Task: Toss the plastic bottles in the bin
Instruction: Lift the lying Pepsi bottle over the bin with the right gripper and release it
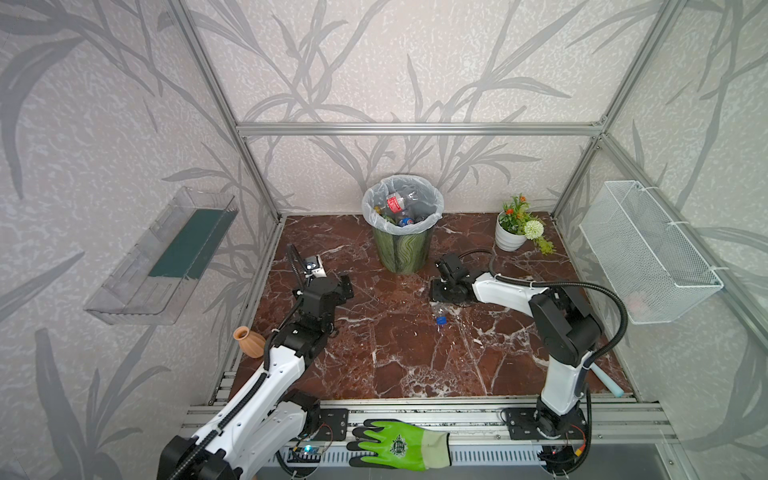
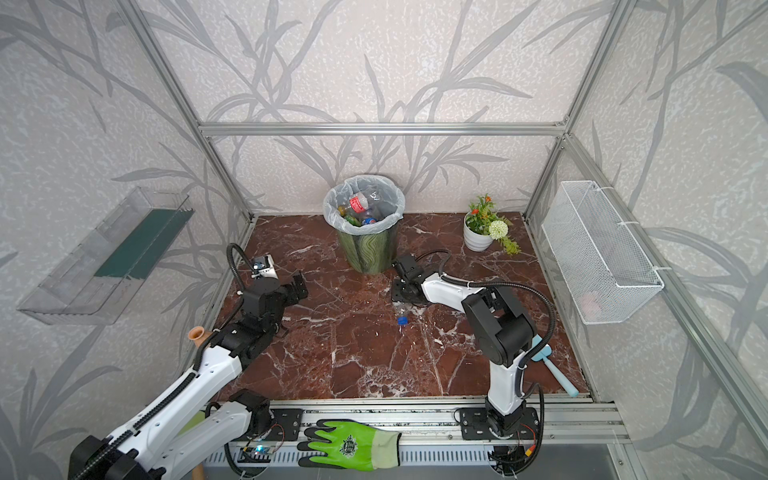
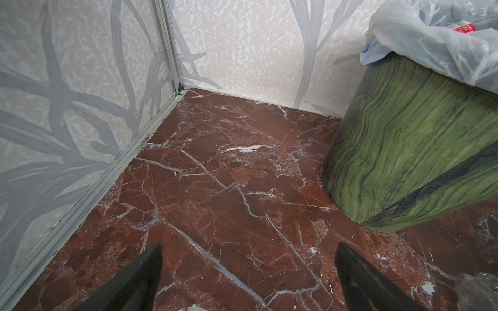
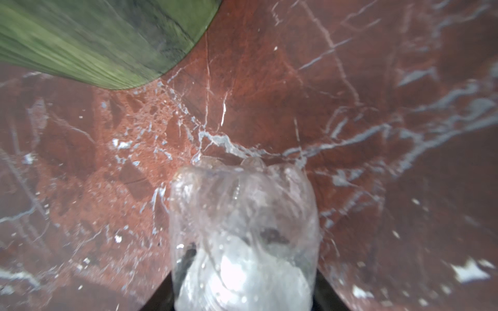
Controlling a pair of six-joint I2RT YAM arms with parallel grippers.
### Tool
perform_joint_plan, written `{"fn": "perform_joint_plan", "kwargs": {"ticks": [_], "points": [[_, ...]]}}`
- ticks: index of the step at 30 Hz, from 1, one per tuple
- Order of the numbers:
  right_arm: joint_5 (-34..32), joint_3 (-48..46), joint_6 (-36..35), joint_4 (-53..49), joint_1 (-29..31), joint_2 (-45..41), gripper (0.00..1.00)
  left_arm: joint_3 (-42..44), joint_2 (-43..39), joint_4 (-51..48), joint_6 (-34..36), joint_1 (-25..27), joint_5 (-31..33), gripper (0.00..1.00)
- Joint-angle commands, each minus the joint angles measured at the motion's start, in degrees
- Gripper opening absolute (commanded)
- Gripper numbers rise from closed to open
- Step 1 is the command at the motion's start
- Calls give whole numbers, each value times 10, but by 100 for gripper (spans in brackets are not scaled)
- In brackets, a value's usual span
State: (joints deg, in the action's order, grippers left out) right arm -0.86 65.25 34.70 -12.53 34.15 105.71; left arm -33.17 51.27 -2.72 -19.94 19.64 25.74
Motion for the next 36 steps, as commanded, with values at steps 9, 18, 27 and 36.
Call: {"fn": "perform_joint_plan", "kwargs": {"ticks": [9,18,27,36], "points": [[-22,-108,-14,242,-71,-312,43,-14,40,-40,-68,-8,20,99],[-55,5,-91,369,-85,-382,45,-13,52,-44,-86,-11,3,99],[34,240,-60,379,-42,-110,49,-17,52,-42,-80,-11,-15,99],[58,423,-117,203,-31,11,89,-38,57,-52,-59,-12,-32,99]]}}
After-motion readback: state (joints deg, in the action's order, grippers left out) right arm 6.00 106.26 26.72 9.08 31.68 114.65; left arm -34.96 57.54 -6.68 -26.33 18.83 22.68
